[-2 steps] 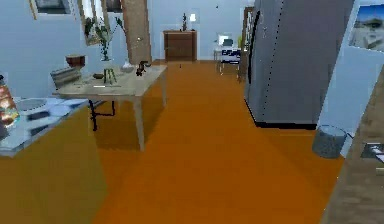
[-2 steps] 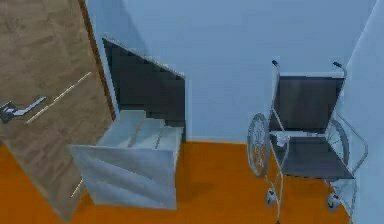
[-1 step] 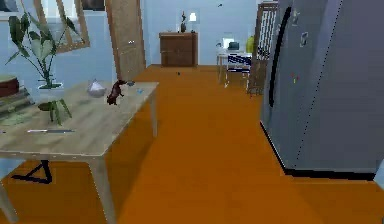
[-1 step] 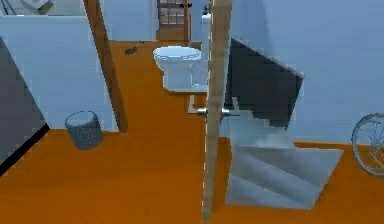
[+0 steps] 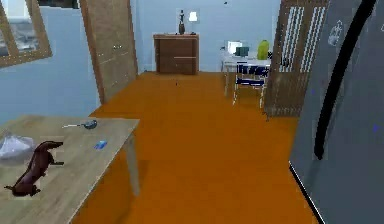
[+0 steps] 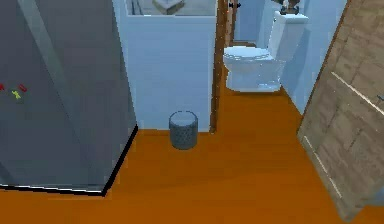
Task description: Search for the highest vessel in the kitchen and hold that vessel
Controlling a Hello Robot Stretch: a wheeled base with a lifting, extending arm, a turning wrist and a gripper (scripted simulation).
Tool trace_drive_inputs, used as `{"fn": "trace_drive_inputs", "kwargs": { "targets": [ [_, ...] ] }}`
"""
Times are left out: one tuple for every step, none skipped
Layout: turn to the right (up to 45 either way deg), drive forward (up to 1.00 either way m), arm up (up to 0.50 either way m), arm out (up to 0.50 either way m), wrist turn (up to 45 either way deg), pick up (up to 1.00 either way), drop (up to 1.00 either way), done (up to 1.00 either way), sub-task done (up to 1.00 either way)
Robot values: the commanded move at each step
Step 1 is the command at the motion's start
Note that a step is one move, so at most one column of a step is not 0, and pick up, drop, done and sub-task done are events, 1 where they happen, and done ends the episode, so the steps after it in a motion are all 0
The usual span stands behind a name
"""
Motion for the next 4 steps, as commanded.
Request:
{"fn": "trace_drive_inputs", "kwargs": {
  "targets": [
    [3.0, 0.0, 0.0, 0.0, 0.0, 0.0, 0.0, 0.0, 0.0],
    [0.0, 0.5, 0.0, 0.0, 0.0, 0.0, 0.0, 0.0, 0.0],
    [-45.0, 0.0, 0.0, 0.0, 0.0, 0.0, 0.0, 0.0, 0.0],
    [-45.0, 0.0, 0.0, 0.0, 0.0, 0.0, 0.0, 0.0, 0.0]
  ]
}}
